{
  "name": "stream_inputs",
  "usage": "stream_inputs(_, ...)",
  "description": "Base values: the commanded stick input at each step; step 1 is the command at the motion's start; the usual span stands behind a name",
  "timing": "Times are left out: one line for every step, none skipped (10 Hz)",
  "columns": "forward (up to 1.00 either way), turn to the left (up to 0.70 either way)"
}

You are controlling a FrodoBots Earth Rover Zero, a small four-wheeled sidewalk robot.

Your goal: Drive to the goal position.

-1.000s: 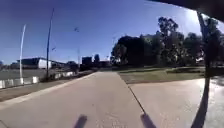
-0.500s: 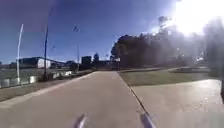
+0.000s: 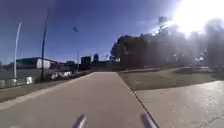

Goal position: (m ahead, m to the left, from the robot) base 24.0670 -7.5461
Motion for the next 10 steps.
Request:
stream_inputs(1.00, 0.00)
stream_inputs(1.00, 0.00)
stream_inputs(1.00, 0.00)
stream_inputs(1.00, 0.00)
stream_inputs(1.00, 0.00)
stream_inputs(1.00, 0.00)
stream_inputs(1.00, 0.40)
stream_inputs(1.00, 0.40)
stream_inputs(1.00, 0.00)
stream_inputs(1.00, 0.00)
